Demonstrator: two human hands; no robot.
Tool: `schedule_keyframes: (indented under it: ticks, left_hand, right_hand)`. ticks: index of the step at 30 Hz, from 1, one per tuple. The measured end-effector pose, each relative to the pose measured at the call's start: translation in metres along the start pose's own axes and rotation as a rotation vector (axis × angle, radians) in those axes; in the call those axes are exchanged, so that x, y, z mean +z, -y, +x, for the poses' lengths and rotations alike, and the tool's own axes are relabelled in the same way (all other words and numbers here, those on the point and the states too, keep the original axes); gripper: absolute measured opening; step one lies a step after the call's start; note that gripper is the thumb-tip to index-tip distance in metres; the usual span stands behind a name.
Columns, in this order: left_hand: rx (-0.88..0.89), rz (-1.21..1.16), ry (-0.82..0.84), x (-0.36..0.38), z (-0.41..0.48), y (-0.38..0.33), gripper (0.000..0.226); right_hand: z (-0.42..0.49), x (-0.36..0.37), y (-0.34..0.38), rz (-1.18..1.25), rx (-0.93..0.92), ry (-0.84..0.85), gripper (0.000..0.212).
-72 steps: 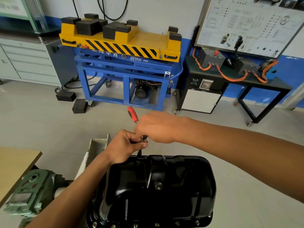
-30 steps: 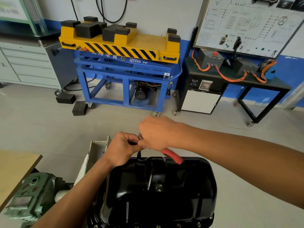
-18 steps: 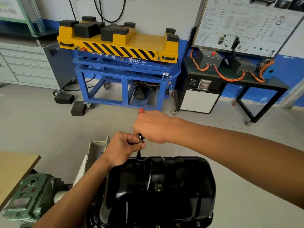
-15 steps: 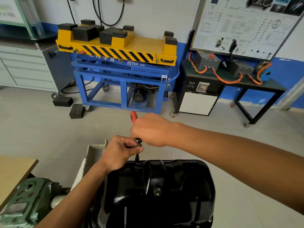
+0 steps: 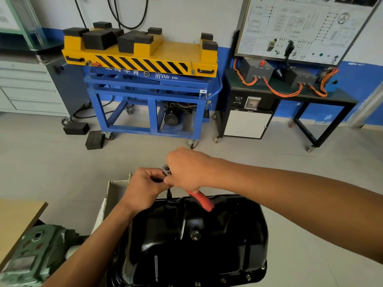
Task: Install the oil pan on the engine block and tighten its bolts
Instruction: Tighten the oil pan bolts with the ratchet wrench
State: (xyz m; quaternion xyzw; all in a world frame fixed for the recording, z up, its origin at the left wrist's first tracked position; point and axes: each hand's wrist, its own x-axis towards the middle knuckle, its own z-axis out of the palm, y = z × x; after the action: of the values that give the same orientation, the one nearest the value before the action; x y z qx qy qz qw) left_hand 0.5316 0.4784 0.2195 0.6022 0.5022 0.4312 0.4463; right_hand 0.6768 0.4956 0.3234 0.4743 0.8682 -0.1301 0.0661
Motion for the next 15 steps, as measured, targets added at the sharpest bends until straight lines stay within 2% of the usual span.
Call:
schedule_keyframes:
  ticks: [4,7,9,15]
  left_hand:
    - [-0.012,-0.03,-0.045,0.002,0.0,0.0,0.022]
    - [-0.044,-0.034,0.003,0.003,0.001,0.001,0.017]
    - [-0.055,-0.044,0.034,0.002,0.002,0.001,0.017]
    - [-0.005,-0.065,0.175,-0.002,0.0,-0.001,0.02]
  right_hand:
    - [-0.001,-0.006,0.0,-0.124,-0.018,0.028,0.036]
    - [-0.002,-0.012,-0.004,-0.233,-0.099,-0.039,0.034]
    - [-0.001,-0.014,-0.006,-0.246,-0.146,-0.023,0.032]
    - [0.003,-0.008,-0.003,-0.258,-0.299,0.076,0.006]
